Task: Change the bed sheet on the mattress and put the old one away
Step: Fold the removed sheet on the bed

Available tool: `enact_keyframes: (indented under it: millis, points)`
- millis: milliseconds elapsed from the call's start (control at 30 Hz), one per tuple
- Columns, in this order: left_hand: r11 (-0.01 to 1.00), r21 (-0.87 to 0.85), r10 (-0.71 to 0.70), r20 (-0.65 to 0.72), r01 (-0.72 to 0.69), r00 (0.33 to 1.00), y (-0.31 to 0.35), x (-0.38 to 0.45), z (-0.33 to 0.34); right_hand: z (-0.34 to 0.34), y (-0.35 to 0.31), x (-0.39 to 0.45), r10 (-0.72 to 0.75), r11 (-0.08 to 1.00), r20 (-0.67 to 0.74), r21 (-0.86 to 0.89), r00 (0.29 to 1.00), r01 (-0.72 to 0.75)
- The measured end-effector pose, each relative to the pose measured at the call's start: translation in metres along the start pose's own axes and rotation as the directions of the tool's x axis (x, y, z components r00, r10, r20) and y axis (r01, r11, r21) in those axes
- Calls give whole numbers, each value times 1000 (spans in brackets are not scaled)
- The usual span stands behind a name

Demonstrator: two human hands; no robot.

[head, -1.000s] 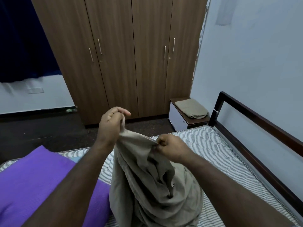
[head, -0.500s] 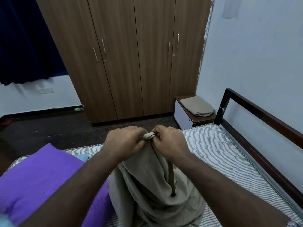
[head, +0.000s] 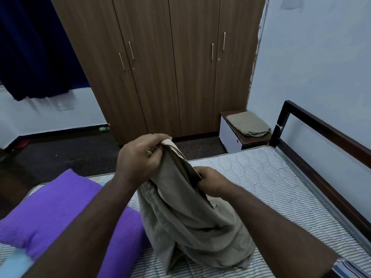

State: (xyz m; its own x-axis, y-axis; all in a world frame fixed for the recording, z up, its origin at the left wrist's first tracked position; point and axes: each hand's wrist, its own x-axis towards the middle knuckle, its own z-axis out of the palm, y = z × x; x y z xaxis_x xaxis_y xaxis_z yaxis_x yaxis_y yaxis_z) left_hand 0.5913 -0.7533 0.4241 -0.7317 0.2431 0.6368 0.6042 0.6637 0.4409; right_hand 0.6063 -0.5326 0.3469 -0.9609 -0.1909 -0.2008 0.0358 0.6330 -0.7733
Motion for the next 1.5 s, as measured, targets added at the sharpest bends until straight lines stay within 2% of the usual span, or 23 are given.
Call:
enact_keyframes:
  millis: [167, 233, 367, 500, 567, 600, 667, 700, 767, 867, 1000, 1100, 1167, 1267, 1367, 1500]
  points:
    - [993, -118, 17, -40, -21, 999, -7, -10, -7, 8, 5, 0, -26, 988, 153, 153, 988, 3]
    - [990, -142, 1, -38, -7, 999, -11, -16, -11, 12, 6, 2, -37, 976, 145, 217, 989, 5]
    - [991, -130, -31, -56, 24, 998, -27, -26, -20, 7, 14, 8, -58, 892, 56, 452, 997, 27]
    - [990, -118, -88, -74, 79, 993, -43, -34, -27, -3, 15, 4, -5, 788, 103, 612, 995, -59]
    - [990, -107, -95, -66, 87, 993, -48, -37, -29, 1, 13, 4, 51, 809, 29, 585, 998, -58]
    - [990, -106, -95, -58, 88, 994, -49, -38, -29, 5, 14, 6, 60, 860, -71, 511, 996, -16]
    - [990, -107, -96, -53, 90, 994, -51, -40, -28, 13, 17, 10, 16, 976, -323, 209, 946, 55]
    - [990, -110, -100, -58, 93, 993, -51, -41, -28, 17, 17, 11, -25, 994, -399, 86, 917, 64]
    - [988, -118, -104, -75, 95, 992, -51, -42, -29, 24, 16, 14, -94, 996, -479, -49, 873, 81]
    - [986, -130, -116, -88, 104, 989, -51, -42, -29, 29, 21, 14, -238, 971, -535, -136, 811, 195]
    - [985, -128, -129, -95, 117, 987, -51, -43, -29, 39, 28, 3, -410, 911, -516, -274, 752, 309]
    - [984, -141, -127, -103, 112, 987, -48, -43, -29, 45, 34, 2, -576, 798, -386, -455, 720, 395]
    - [984, -146, -120, -94, 106, 988, -46, -43, -28, 48, 36, 6, -542, 811, -318, -439, 778, 386]
    - [981, -158, -124, -80, 110, 989, -41, -43, -27, 48, 33, 11, -467, 872, -270, -300, 842, 388]
    - [980, -169, -116, -83, 101, 990, -37, -42, -28, 46, 27, 12, -418, 905, -237, -187, 877, 381]
    - [982, -163, -109, -77, 96, 991, -34, -42, -29, 46, 28, 13, -425, 900, -174, -181, 888, 396]
